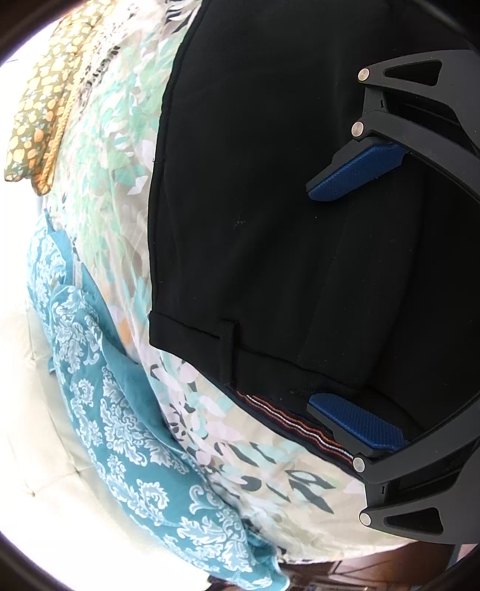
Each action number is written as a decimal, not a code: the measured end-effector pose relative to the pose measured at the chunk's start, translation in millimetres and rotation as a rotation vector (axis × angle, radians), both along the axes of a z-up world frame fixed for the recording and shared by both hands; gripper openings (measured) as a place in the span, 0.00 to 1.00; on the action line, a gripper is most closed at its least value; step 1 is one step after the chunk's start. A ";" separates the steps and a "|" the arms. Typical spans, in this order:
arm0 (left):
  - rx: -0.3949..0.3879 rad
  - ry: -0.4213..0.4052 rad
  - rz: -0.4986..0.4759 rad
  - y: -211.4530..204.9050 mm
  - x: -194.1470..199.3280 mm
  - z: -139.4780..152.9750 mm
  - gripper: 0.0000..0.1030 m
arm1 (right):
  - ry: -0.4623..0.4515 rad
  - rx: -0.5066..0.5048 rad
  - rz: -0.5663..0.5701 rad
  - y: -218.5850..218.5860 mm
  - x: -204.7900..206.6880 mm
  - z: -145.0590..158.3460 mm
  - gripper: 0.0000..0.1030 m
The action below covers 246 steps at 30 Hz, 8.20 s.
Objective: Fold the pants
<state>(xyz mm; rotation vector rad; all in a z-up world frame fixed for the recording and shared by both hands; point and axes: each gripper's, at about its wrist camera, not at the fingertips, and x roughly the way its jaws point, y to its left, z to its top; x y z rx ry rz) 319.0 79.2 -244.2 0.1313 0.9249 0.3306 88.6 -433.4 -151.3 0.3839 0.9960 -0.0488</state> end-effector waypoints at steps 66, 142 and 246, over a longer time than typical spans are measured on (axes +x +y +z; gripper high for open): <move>-0.404 0.211 -0.203 -37.2 -67.7 37.8 0.99 | -0.208 0.131 -0.575 -12.2 -188.8 45.8 0.17; -0.660 0.510 -0.265 -51.8 -199.0 31.7 0.07 | 0.353 -0.139 -0.373 -139.8 -152.8 -21.7 0.17; -0.266 0.281 -0.274 -74.1 -97.8 15.8 0.96 | 0.275 0.440 -0.153 -211.7 -109.8 -79.4 0.70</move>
